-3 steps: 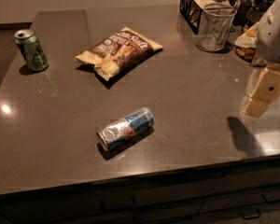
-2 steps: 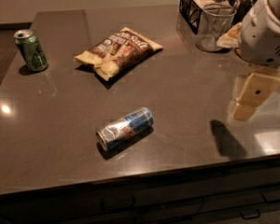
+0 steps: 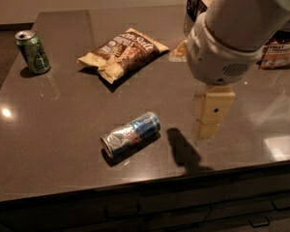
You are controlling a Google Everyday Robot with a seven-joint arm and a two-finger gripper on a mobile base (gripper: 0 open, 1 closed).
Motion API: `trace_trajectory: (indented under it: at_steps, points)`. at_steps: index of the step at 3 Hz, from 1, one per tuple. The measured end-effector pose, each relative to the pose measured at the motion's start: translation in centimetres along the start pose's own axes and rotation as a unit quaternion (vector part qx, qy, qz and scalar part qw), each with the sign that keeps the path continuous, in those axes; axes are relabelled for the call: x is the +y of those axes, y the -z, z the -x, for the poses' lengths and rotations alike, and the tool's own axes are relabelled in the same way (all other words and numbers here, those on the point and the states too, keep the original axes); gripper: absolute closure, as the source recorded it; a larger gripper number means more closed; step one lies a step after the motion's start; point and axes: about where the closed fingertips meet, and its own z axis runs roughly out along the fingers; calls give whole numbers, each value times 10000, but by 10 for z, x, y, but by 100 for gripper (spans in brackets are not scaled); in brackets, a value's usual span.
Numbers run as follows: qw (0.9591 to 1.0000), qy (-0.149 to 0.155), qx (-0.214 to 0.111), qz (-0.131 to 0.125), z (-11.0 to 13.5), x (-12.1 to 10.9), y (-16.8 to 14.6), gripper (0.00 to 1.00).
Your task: Place redbull can upright
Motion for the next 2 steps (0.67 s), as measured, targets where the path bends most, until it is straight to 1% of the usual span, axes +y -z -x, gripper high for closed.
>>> trace_trajectory:
  at_steps: [1, 2]
  points:
    - [9989, 447, -22, 159, 36, -2, -23, 0]
    - [9954, 901, -14, 317, 70, 5, -48, 0]
